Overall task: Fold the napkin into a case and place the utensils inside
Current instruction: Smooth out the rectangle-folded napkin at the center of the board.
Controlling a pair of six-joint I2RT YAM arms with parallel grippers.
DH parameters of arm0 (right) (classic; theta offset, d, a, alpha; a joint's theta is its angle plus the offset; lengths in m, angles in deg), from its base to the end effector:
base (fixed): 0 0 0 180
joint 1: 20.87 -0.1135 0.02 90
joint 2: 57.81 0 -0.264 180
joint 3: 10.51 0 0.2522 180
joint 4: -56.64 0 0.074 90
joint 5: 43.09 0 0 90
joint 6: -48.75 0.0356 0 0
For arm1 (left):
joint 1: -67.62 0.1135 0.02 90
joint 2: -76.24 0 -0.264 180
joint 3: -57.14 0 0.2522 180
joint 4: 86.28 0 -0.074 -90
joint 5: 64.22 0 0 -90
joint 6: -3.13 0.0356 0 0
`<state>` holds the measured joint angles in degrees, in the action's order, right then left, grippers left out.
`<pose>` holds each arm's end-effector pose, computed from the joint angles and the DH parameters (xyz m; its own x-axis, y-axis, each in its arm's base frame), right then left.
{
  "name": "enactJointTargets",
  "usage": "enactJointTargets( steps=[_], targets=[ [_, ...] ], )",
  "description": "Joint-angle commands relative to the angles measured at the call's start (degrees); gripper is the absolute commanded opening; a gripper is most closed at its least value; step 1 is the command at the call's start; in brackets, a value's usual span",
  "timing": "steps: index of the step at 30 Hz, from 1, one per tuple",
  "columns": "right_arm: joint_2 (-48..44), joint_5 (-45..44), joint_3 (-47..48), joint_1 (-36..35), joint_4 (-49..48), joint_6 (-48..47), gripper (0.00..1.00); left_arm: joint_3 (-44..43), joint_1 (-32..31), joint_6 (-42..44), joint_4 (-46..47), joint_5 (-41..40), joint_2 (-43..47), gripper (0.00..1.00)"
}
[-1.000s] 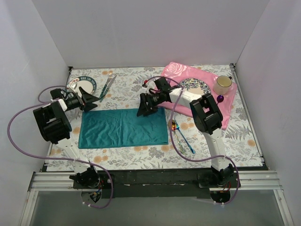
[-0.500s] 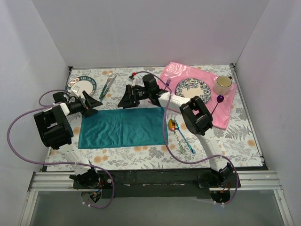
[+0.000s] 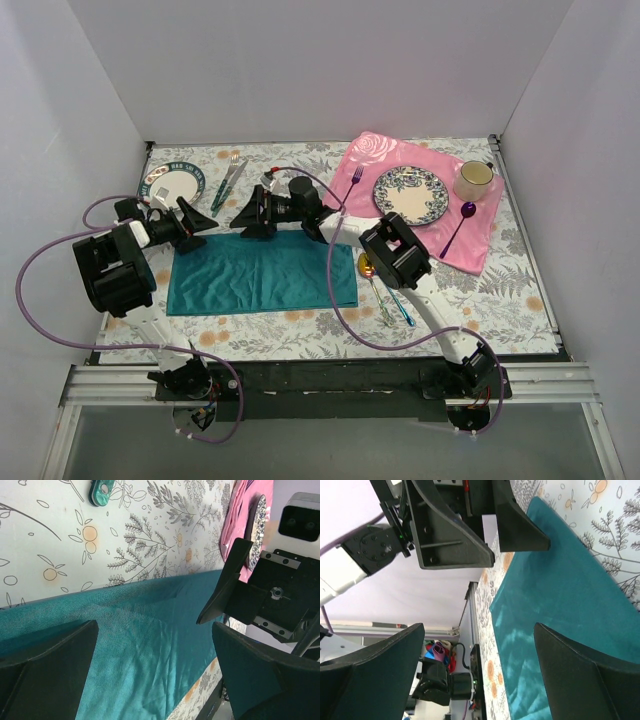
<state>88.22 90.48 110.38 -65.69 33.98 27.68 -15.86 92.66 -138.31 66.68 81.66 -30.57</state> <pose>0.3849 0.4170 0.1496 -0.9434 0.0157 -0.3313 -0.3306 0.0387 0.9430 0.3311 0.1221 0.1438 -0.5933 -0.7613 0.2617 -0.5390 0.1341 -0.8316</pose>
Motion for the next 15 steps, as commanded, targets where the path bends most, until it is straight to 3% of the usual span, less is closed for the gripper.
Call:
enactJointTargets(
  steps=[1,15],
  targets=[
    [2.1,-3.4,1.0,0.2,-8.6,8.7,0.99,0.5,0.4,0.3,0.8,-1.0,2.0,0.98],
    [5.4,-7.1,0.3,0.7,-9.9,11.3,0.99,0.1,0.5,0.6,0.5,-1.1,0.1,0.98]
  ],
)
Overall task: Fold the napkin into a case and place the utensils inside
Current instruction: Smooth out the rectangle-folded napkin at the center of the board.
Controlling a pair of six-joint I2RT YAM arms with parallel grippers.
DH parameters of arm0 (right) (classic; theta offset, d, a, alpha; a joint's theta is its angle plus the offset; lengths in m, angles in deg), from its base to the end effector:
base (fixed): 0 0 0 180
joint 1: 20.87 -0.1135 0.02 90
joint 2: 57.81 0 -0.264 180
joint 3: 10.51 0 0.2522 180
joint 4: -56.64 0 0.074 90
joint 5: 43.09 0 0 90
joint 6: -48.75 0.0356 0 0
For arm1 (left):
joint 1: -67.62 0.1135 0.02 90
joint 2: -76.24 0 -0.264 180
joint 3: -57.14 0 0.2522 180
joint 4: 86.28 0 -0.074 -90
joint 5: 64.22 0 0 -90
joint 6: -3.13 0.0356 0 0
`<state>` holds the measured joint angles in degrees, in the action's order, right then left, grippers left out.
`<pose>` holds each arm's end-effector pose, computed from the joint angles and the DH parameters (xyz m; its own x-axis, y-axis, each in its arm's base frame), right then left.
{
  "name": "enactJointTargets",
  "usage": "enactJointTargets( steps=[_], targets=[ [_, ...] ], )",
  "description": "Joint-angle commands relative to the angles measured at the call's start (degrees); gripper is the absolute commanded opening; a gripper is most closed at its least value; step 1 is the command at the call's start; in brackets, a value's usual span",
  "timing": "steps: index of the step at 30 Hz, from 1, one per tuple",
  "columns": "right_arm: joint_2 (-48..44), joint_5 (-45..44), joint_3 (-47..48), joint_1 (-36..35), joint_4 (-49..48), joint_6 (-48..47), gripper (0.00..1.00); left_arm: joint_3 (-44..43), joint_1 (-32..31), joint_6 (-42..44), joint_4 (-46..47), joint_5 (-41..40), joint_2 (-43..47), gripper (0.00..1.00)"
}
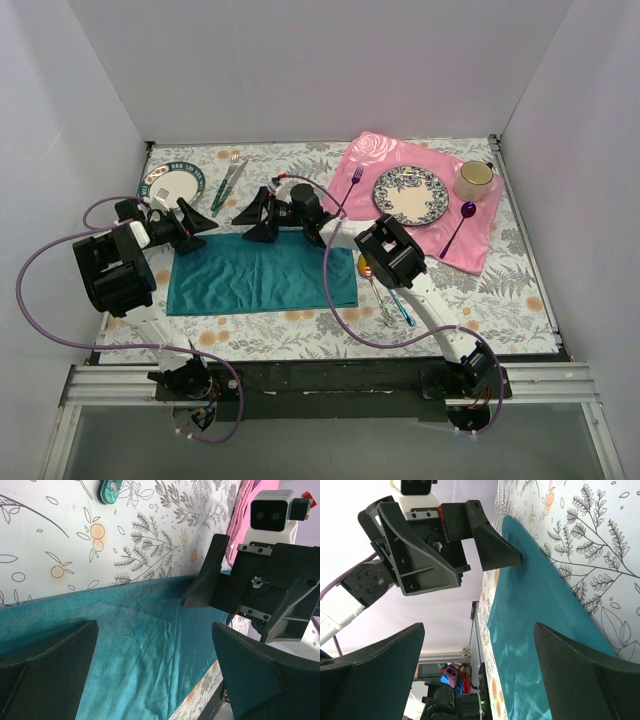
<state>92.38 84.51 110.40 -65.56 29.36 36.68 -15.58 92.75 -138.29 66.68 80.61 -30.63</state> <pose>0.3908 0.4171 0.1178 -0.9740 0.1263 -0.1882 -0.1829 0.0521 0.9817 0.3300 0.1227 0.1418 -0.5823 -0.7705 0.2594 -0.5503 0.1386 -0.8234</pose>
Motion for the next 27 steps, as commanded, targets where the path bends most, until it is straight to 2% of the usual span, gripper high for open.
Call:
enactJointTargets(
  steps=[1,12,17,27],
  targets=[
    [1.3,-1.0,-0.4,0.7,-5.8,2.7,0.99,-0.2,0.5,0.7,0.5,-0.1,0.2,0.98],
    [1.2,1.9,-4.5,3.1,-8.6,3.3,0.99,-1.7,2.9,1.5,-0.8,-0.1,-2.2,0.98],
    [0.5,4.9,-9.6,4.6,-12.6,6.4,0.99,-2.3,3.1,2.0,-1.2,-0.6,-3.3,0.98],
    [-4.5,11.8,-14.3,7.7,-14.7,5.0,0.99,-3.0,3.2,2.7,-1.1,-1.5,-4.1,0.98]
  ],
)
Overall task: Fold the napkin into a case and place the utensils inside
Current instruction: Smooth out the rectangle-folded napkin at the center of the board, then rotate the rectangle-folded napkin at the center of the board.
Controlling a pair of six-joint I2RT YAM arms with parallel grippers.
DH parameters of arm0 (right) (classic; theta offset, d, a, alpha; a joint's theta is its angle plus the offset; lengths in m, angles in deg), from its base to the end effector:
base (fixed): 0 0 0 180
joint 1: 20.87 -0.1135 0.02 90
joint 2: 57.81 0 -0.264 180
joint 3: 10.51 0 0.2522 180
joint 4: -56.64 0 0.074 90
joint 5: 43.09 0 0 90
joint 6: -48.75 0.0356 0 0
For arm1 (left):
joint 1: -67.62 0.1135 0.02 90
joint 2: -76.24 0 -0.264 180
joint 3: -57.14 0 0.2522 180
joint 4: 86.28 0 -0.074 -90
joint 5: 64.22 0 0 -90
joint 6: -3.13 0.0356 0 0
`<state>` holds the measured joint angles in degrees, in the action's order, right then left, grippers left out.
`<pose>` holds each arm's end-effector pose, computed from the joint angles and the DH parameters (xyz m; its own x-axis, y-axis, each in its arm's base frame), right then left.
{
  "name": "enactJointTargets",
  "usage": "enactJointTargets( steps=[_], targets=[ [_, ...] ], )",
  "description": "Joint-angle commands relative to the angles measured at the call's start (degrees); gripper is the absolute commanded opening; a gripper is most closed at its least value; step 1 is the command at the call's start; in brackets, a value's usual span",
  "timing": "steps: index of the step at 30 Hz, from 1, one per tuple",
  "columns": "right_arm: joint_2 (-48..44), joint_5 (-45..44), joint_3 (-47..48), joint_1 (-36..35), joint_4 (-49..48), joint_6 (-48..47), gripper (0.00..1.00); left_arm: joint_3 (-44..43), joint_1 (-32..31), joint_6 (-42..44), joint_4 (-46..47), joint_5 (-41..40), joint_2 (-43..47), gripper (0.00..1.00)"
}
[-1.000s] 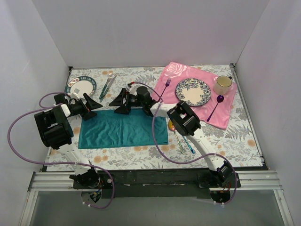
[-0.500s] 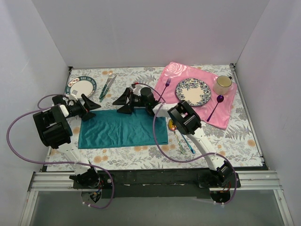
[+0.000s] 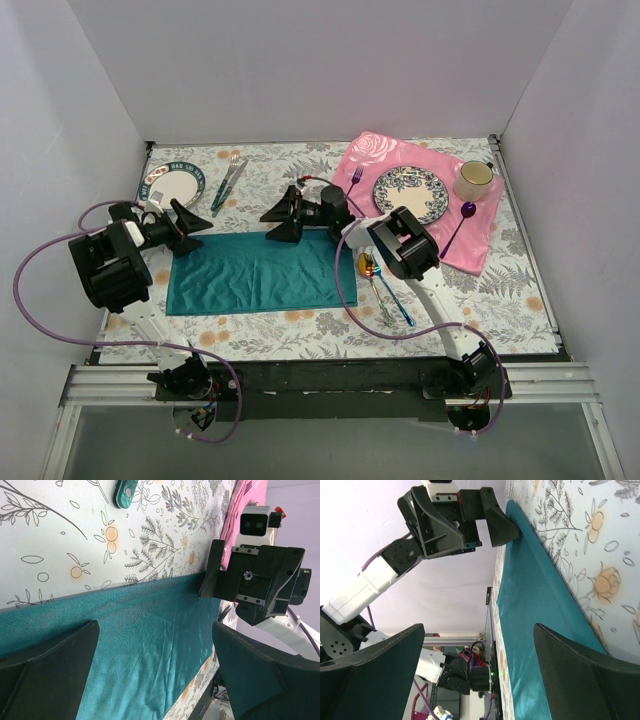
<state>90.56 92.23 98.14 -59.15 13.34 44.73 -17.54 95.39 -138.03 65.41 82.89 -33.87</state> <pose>0.4063 0.3529 0.0970 -0.9868 0.1148 -0.1143 -0.1185 -0.0307 0.9925 0.3303 0.1401 0.1315 -0.5566 -0.7711 0.3091 -0.5706 0.0844 -0.8169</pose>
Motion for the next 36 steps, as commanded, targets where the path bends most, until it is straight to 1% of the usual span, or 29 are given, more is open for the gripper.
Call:
enactJointTargets(
  steps=[1,4,8,12,13,14,16,17,18,19,20,21,22,23,24,26,27,29,30,31,32,33,35,36],
  targets=[
    [-3.1,4.9,-1.8,1.5,1.9,-4.0,0.99,-1.1,0.5,2.5,0.1,-3.6,-1.0,0.98],
    [-4.1,6.2,-0.8,2.2,5.0,-7.0,0.99,-1.9,0.7,2.2,0.2,-3.3,-1.3,0.98],
    [-5.6,8.4,-1.1,3.6,5.7,-8.8,0.99,-3.3,0.7,3.0,-1.1,-2.2,-0.5,0.98],
    [-11.0,11.7,-0.9,2.8,6.3,-12.8,0.99,-4.6,0.6,4.6,-2.9,0.9,1.8,0.98],
    [-12.0,12.3,0.3,2.4,8.4,-15.9,0.99,-5.5,0.4,5.2,-3.5,1.4,2.4,0.98],
    [-14.1,12.9,0.6,2.0,9.8,-17.4,0.99,-6.2,0.2,6.7,-6.3,1.5,3.8,0.98],
    [-16.4,13.8,1.0,1.7,13.2,-21.5,0.95,-7.4,0.0,11.5,-9.5,0.9,5.9,0.98],
    [-18.5,14.0,1.2,1.5,20.3,-28.8,0.93,-8.1,0.0,13.7,-13.5,-1.0,6.6,0.98],
    [-19.6,14.0,1.5,1.4,26.1,-33.1,0.9,-8.7,-0.1,16.0,-16.1,-2.2,8.1,0.98],
    [-20.7,12.9,1.6,1.3,31.3,-37.3,0.87,-9.3,-0.1,21.6,-18.7,-3.7,8.7,0.98],
    [-22.4,12.2,1.3,1.1,40.8,-45.7,0.84,-10.5,-0.1,23.8,-24.0,-7.1,9.1,0.98],
    [-23.0,10.7,0.9,1.0,44.8,-49.0,0.79,-10.9,-0.1,26.2,-26.3,-9.1,10.2,0.98],
    [-23.6,9.5,0.7,0.9,48.8,-53.0,0.75,-10.8,-0.1,30.4,-28.2,-10.9,11.1,0.98],
    [-23.9,8.4,1.1,0.8,58.6,-59.2,0.72,-9.5,-0.2,32.3,-30.6,-12.6,12.4,0.98],
    [-24.0,6.8,1.1,0.9,62.2,-62.6,0.65,-8.3,-0.3,33.9,-31.5,-16.0,15.2,0.98],
    [-24.3,4.1,0.9,0.8,69.7,-67.7,0.58,-6.1,-0.5,38.2,-33.3,-19.6,17.7,0.98],
    [-24.4,1.7,0.6,0.8,74.6,-72.3,0.5,-3.3,-1.0,39.5,-34.0,-22.2,19.2,0.98],
    [-24.6,-0.7,-0.1,0.5,78.3,-76.1,0.42,-0.4,-1.5,43.0,-34.8,-25.0,22.6,0.98],
    [-24.5,-3.2,-0.1,0.3,82.5,-79.8,0.33,2.5,-1.8,43.8,-34.7,-26.2,23.6,0.98],
    [-24.5,-4.5,-0.1,0.1,84.0,-81.8,0.31,4.0,-1.8,44.1,-34.2,-28.6,25.4,0.98],
    [-24.7,-5.8,-0.5,-0.3,85.4,-83.2,0.25,5.2,-1.8,46.0,-34.1,-29.0,26.2,0.98],
    [-24.8,-7.0,-1.5,-0.4,86.3,-84.4,0.17,6.2,-1.9,46.7,-33.9,-29.7,26.9,0.98],
    [-25.1,-10.0,-2.1,-1.3,89.0,-87.8,0.12,9.4,-3.1,47.7,-32.5,-32.8,28.6,0.98],
    [-25.1,-11.7,-2.3,-1.8,89.7,-88.9,0.11,10.5,-4.0,48.4,-32.0,-33.7,29.2,0.96]
  ],
)
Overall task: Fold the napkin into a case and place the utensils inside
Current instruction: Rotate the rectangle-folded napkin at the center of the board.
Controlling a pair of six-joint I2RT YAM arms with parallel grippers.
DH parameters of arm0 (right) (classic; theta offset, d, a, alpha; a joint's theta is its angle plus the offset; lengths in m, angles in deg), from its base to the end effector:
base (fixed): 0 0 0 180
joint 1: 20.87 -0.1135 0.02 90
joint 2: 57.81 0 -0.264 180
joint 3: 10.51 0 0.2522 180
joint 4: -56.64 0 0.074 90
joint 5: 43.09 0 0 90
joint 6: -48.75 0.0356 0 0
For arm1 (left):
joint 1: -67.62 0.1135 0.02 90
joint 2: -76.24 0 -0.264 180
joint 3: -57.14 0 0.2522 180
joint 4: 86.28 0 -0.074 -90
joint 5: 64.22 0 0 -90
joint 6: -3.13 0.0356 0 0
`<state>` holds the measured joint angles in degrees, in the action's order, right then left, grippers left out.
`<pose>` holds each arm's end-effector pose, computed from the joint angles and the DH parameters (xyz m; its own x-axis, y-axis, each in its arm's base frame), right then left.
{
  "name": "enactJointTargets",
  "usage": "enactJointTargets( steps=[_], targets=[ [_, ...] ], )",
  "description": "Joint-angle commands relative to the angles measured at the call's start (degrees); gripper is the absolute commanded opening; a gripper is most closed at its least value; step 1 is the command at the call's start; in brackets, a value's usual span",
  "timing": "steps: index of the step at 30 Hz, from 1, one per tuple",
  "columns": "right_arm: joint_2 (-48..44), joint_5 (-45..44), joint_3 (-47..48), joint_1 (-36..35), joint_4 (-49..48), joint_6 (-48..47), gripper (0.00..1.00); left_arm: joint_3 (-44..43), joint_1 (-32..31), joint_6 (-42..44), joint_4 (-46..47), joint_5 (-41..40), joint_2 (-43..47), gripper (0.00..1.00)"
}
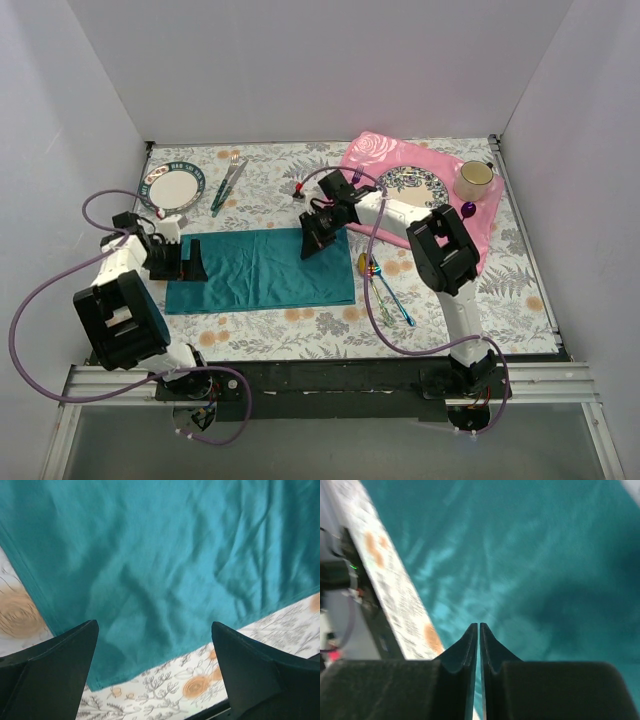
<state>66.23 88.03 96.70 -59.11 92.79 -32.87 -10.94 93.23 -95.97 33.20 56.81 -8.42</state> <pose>0.3546 0.3092 0.1787 -0.7337 -0.4384 -0.5191 -0.6776 0.4149 0.6072 0.2428 0.0960 0.2025 -0.8258 -0.5461 -0.1410 -0.4023 0.7455 -0.5315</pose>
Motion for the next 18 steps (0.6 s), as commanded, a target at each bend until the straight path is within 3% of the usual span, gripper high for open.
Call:
enactJointTargets(
  steps=[1,9,18],
  targets=[
    [-0.9,-8.4,-1.6,-2.2,11.1,-12.6,0.1,5.4,-2.3,6.6,0.9,-9.6,4.2,0.95],
    [-3.2,-11.8,-10.4,-7.5,9.1,-13.7,0.07,4.9,-3.3,5.0,7.2,-14.7,-2.1,0.79],
    [-6.8,-6.0,-14.7,-13.2,7.3,-10.4,0.05,-3.8,-3.9,3.1,10.1,-15.2,-11.3,0.76]
  ],
)
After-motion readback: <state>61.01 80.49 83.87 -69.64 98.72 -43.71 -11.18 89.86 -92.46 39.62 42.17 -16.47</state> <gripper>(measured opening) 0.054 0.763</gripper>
